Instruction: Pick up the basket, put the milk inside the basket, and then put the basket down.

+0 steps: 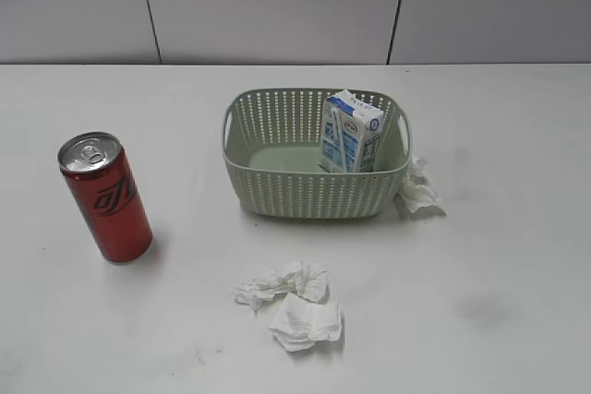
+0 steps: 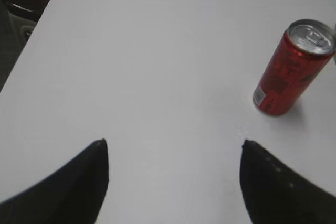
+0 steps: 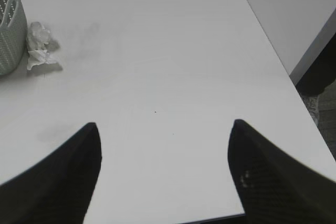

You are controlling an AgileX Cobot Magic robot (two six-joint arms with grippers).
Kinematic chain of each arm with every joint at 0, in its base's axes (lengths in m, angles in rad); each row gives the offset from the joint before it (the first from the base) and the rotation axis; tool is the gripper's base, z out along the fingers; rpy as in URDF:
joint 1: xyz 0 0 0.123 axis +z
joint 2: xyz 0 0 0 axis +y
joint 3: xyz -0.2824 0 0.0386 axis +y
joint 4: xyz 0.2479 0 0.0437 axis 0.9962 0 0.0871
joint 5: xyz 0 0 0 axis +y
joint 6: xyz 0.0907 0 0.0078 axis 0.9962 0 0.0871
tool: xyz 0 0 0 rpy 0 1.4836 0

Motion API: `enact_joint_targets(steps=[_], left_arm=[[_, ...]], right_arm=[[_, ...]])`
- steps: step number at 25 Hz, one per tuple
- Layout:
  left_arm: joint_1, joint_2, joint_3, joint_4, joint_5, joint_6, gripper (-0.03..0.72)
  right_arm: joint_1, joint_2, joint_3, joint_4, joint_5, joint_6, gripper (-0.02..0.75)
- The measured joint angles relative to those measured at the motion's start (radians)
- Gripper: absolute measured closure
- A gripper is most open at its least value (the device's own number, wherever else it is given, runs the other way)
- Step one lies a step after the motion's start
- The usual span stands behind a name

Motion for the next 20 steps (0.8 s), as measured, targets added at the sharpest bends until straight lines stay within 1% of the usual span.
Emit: enact_joint_targets(steps=[13, 20], left_arm=[[0.000, -0.196, 0.012, 0.015, 0.020, 0.000, 0.095], [0.002, -0.206, 0.012, 0.022, 0.022, 0.000, 0.095]], right_arm=[[0.000, 0.000, 0.000, 0.000, 0.000, 0.000, 0.169], [0.014, 0.000, 0.000, 0.000, 0.000, 0.000, 0.169]])
